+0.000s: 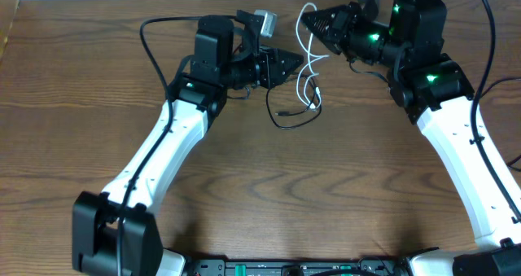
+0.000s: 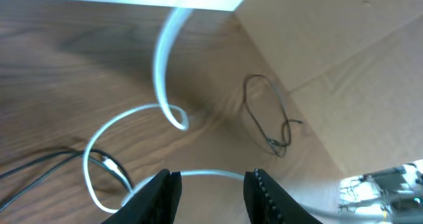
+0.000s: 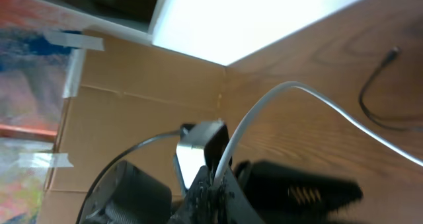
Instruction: Untangle cables
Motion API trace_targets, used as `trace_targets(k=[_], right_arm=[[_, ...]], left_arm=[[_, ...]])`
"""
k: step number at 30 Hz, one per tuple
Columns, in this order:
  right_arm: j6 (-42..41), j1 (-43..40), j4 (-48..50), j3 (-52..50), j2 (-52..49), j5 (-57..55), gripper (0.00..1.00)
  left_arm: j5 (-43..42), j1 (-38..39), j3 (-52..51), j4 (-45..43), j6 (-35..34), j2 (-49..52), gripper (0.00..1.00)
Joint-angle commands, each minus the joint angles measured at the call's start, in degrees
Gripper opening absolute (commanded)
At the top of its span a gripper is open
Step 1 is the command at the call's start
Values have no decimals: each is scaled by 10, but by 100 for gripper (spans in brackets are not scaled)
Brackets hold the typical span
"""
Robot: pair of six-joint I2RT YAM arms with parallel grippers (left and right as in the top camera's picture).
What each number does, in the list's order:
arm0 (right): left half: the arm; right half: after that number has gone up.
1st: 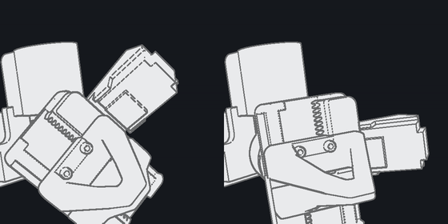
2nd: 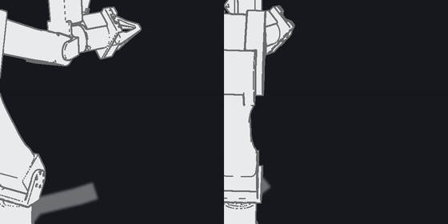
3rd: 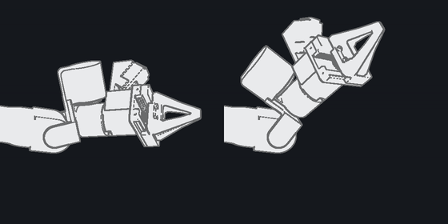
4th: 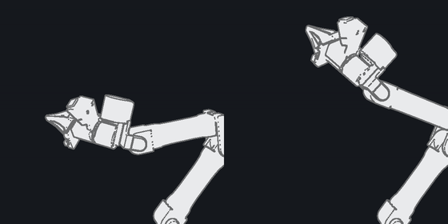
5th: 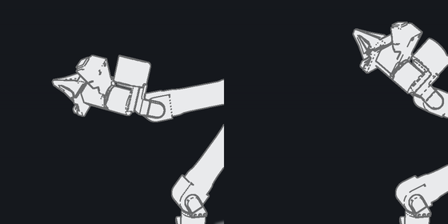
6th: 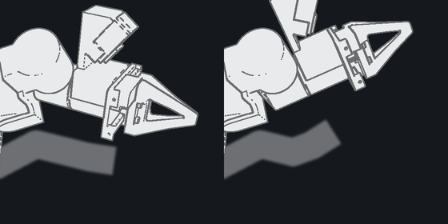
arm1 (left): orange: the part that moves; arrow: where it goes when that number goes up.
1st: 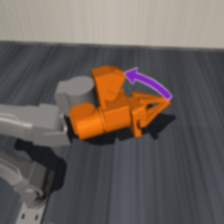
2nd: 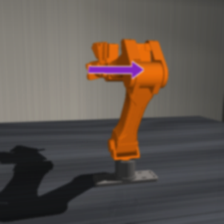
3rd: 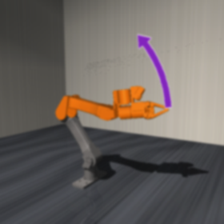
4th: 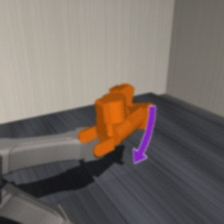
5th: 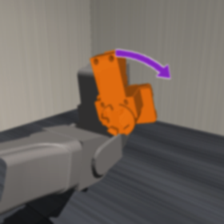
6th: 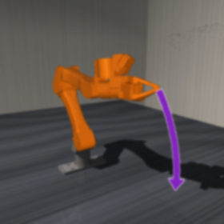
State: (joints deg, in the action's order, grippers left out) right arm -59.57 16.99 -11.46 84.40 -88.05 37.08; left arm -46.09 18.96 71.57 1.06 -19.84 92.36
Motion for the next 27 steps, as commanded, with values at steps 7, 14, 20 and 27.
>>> trace_targets(k=[7,14,20,27], right_arm=[[-117,-2,248,3,9,34,1],[-159,-2,402,3,9,42,1],[-165,-2,408,3,9,42,1],[-194,-1,435,3,9,42,1]], left_arm=[[15,-9,-1,36,-114,-18,41],[-43,-9,-1,23,-112,-18,50],[-45,-9,-1,22,-96,-18,52],[-42,-9,-1,-2,-83,-18,61]])
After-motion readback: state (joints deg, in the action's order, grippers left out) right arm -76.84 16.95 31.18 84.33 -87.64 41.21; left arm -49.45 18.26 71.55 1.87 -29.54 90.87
